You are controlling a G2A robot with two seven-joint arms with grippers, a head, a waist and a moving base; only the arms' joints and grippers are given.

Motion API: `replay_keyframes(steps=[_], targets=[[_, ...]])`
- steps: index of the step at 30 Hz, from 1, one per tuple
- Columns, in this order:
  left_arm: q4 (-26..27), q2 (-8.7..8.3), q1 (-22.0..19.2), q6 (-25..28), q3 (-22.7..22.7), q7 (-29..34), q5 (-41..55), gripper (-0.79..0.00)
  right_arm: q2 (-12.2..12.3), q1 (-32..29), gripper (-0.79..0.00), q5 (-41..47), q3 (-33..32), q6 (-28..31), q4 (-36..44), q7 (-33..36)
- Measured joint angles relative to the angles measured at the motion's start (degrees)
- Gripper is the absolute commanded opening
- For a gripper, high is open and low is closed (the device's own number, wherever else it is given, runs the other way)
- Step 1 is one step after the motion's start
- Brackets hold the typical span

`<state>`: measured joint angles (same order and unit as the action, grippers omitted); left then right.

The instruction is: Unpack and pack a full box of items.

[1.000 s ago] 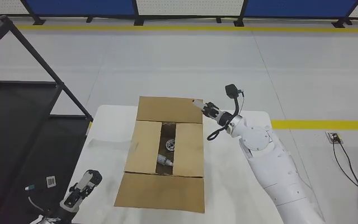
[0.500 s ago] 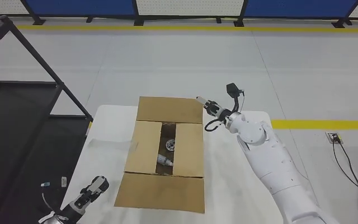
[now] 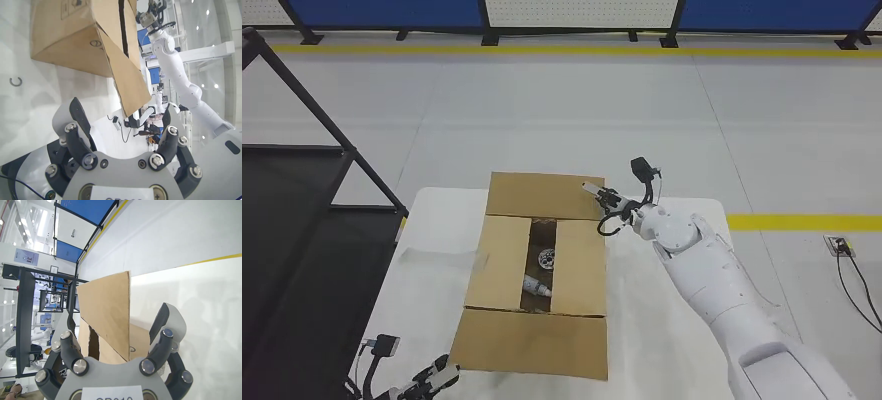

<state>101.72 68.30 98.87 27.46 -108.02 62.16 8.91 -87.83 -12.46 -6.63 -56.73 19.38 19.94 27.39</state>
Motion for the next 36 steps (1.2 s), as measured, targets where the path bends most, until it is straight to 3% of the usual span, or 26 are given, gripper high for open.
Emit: replay_keyframes(steps=[9, 23, 30, 36], targets=[[3.1, -0.32, 0.8, 0.3, 2.7, -2.3, 1.5, 0.000, -0.8, 2.0, 0.000, 3.5, -1.2, 6.7, -4.0, 2.4], [12.4, -0.46, 1.4, -0.1, 3.3, -12.6, 4.5, 0.000, 0.9, 2.4, 0.000, 7.6, -4.5, 15.6, -2.2, 10.5], [15.4, -0.25, -2.6, -3.5, 4.9, -22.9, -1.0, 0.000, 2.0, 1.1, 0.000, 8.5, -5.5, 17.0, 3.2, 16.5], [13.4, 0.06, -8.8, -8.5, 9.4, -31.5, -6.8, 0.000, 3.0, -1.7, 0.000, 6.0, -5.4, 14.3, 11.2, 19.5]])
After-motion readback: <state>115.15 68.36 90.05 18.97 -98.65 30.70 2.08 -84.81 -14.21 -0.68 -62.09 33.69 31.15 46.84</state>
